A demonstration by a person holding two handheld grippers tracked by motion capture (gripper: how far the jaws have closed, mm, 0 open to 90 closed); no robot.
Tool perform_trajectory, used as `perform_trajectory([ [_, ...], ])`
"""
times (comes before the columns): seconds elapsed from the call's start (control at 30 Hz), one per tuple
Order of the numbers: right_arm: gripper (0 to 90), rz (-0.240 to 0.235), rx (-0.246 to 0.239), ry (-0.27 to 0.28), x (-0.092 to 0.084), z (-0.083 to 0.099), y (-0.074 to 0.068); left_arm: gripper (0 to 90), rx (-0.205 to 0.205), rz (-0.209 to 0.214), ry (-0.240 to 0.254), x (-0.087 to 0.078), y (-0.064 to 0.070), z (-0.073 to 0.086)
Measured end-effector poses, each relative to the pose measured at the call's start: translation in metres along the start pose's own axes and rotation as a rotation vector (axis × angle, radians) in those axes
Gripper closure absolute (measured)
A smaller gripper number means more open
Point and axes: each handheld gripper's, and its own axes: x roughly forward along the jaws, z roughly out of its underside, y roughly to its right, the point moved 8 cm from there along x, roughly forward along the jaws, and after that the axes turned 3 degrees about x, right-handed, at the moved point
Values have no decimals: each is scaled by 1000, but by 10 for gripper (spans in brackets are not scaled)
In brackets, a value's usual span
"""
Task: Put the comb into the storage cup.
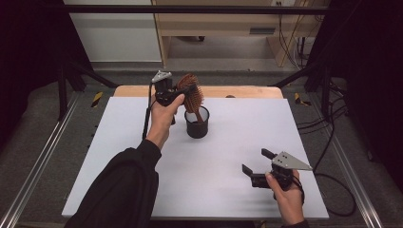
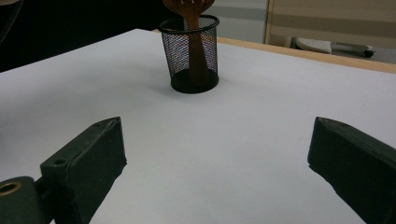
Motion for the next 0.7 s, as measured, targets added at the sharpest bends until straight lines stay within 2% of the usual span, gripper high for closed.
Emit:
perform_trajectory([
  [0.7, 44, -3, -1, -4, 1, 1, -1, 469, -14, 4, -9, -1, -10, 2],
])
